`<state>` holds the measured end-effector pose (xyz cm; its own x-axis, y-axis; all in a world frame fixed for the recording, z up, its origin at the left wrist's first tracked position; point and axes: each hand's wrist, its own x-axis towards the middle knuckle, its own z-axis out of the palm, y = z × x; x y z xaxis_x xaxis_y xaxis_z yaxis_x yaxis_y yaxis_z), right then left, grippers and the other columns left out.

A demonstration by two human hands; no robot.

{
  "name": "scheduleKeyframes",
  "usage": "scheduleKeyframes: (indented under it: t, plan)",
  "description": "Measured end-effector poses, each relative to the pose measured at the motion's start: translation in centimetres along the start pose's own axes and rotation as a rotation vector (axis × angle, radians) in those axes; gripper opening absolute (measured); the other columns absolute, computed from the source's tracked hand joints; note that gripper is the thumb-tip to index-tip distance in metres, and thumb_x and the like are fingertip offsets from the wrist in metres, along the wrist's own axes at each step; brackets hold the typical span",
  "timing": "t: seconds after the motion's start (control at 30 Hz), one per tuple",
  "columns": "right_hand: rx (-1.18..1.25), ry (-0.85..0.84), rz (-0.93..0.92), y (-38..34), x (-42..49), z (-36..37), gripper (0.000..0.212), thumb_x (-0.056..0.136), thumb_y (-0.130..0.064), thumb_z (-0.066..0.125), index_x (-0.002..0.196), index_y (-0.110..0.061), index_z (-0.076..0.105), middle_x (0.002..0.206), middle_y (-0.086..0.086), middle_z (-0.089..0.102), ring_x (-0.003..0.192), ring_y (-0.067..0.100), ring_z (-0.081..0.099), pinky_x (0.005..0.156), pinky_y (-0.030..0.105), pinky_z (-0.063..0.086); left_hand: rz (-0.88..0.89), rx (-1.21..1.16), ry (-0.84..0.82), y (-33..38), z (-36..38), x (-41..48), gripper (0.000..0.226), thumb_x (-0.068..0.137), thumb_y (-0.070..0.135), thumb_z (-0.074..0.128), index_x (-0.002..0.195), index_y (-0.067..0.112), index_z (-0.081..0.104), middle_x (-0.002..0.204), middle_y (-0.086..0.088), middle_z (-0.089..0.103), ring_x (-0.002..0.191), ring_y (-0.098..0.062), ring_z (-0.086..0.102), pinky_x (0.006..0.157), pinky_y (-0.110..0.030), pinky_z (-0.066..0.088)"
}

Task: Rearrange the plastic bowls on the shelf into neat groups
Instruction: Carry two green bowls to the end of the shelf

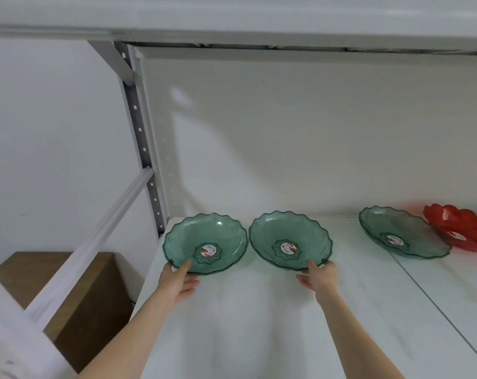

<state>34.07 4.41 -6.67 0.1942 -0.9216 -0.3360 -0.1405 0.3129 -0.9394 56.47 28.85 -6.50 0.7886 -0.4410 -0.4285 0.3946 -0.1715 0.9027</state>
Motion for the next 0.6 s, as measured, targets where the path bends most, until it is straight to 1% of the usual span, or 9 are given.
scheduleKeyframes:
  t: [0.07,0.13,0.17,0.23,0.3,0.37,0.43,0.47,0.6]
  plan:
    - [-0.119,0.002,-0.03,0.0,-0.1,-0.3,0.032,0.088,-0.017,0.057,0.113,0.0,0.045,0.099,0.028,0.066,0.057,0.031,0.066,0.05,0.032,0.052,0.023,0.098,0.035,0.1,-0.1,0.0,0.037,0.09,0.035,0.063,0.117,0.015,0.048,0.096,-0.017,0.07,0.082,-0.029,0.07,0.071,-0.036,0.056]
    - [-0.207,-0.012,-0.054,-0.2,-0.4,-0.7,0.032,0.088,-0.023,0.059,0.108,-0.001,0.046,0.101,0.025,0.065,0.059,0.029,0.066,0.05,0.032,0.052,0.049,0.187,0.062,0.2,-0.3,0.1,0.039,0.089,0.038,0.062,0.117,0.013,0.049,0.097,-0.015,0.07,0.082,-0.028,0.069,0.07,-0.035,0.054]
    - [-0.254,-0.016,-0.062,-0.3,-0.6,-0.9,0.034,0.088,-0.027,0.059,0.107,-0.002,0.046,0.1,0.023,0.064,0.062,0.03,0.066,0.054,0.036,0.054,0.059,0.227,0.074,0.2,-0.4,0.1,0.041,0.088,0.039,0.062,0.117,0.013,0.049,0.098,-0.015,0.069,0.084,-0.028,0.068,0.072,-0.036,0.053]
    - [-0.383,-0.016,-0.09,-0.7,-1.0,-1.4,0.041,0.088,-0.033,0.059,0.11,-0.001,0.047,0.096,0.019,0.064,0.079,0.036,0.068,0.071,0.045,0.057,0.072,0.296,0.1,0.4,-0.6,-0.2,0.044,0.088,0.041,0.062,0.118,0.012,0.05,0.101,-0.015,0.067,0.09,-0.03,0.066,0.075,-0.037,0.051]
    - [-0.526,-0.008,-0.138,-1.1,-1.5,-2.1,0.051,0.088,-0.039,0.058,0.119,-0.001,0.046,0.105,0.02,0.064,0.097,0.039,0.063,0.082,0.045,0.052,0.079,0.372,0.127,0.7,-0.8,-0.8,0.05,0.087,0.044,0.061,0.122,0.01,0.051,0.106,-0.016,0.066,0.097,-0.032,0.065,0.081,-0.04,0.051]
    - [-0.613,-0.01,-0.19,-1.6,-2.4,-3.0,0.06,0.087,-0.041,0.058,0.131,-0.003,0.04,0.117,0.019,0.061,0.108,0.039,0.057,0.084,0.041,0.048,0.086,0.495,0.154,1.1,-1.1,-1.5,0.064,0.087,0.049,0.059,0.136,0.009,0.045,0.126,-0.019,0.06,0.113,-0.037,0.059,0.094,-0.044,0.049]
    - [-0.685,-0.021,-0.244,-2.2,-3.5,-4.0,0.069,0.087,-0.044,0.057,0.14,-0.008,0.032,0.128,0.017,0.056,0.118,0.037,0.052,0.091,0.044,0.046,0.091,0.607,0.167,1.5,-1.4,-2.7,0.078,0.088,0.05,0.057,0.147,0.005,0.031,0.147,-0.018,0.043,0.131,-0.037,0.044,0.106,-0.043,0.04]
    - [-0.743,-0.02,-0.271,-2.5,-4.2,-4.6,0.072,0.087,-0.047,0.056,0.143,-0.01,0.029,0.133,0.015,0.053,0.122,0.036,0.049,0.095,0.046,0.043,0.1,0.646,0.165,1.8,-1.5,-3.5,0.08,0.089,0.05,0.056,0.148,0.004,0.027,0.151,-0.018,0.038,0.136,-0.036,0.039,0.108,-0.042,0.037]
    - [-0.96,0.007,-0.396,-3.9,-7.2,-7.6,0.08,0.086,-0.056,0.051,0.148,-0.015,0.021,0.147,0.008,0.041,0.133,0.031,0.038,0.102,0.047,0.034,0.23,0.778,0.147,2.8,-1.3,-7.3,0.071,0.09,0.046,0.056,0.143,0.003,0.034,0.145,-0.022,0.043,0.133,-0.037,0.041,0.107,-0.042,0.036]
